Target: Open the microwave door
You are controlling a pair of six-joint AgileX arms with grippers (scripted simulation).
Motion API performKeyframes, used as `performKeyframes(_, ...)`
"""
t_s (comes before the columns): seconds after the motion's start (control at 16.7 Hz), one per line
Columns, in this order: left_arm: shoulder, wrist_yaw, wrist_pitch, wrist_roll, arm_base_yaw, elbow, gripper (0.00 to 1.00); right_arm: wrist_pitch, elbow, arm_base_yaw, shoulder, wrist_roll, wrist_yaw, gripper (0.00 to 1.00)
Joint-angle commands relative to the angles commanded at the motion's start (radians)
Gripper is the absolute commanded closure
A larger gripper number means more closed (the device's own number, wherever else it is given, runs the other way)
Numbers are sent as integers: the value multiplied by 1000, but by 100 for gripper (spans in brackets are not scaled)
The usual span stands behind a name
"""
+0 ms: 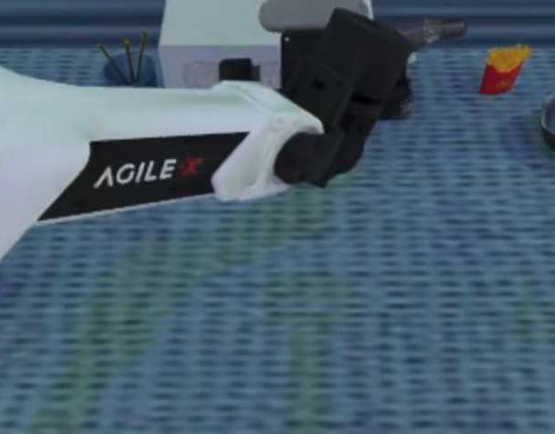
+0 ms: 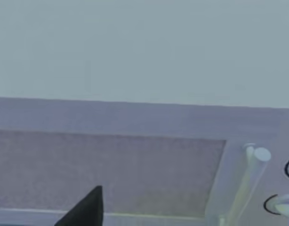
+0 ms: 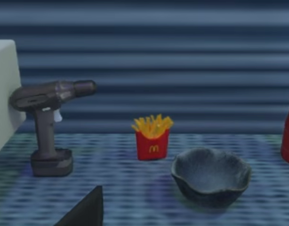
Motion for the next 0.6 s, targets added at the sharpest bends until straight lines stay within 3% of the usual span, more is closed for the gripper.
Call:
performKeyframes(0.3,24,-9,-5,-3,-11,15,0,0,0,0,0,0,0,0)
performKeyframes(0.6,92,18,14,20,20,79,0,0,0,0,0,0,0,0)
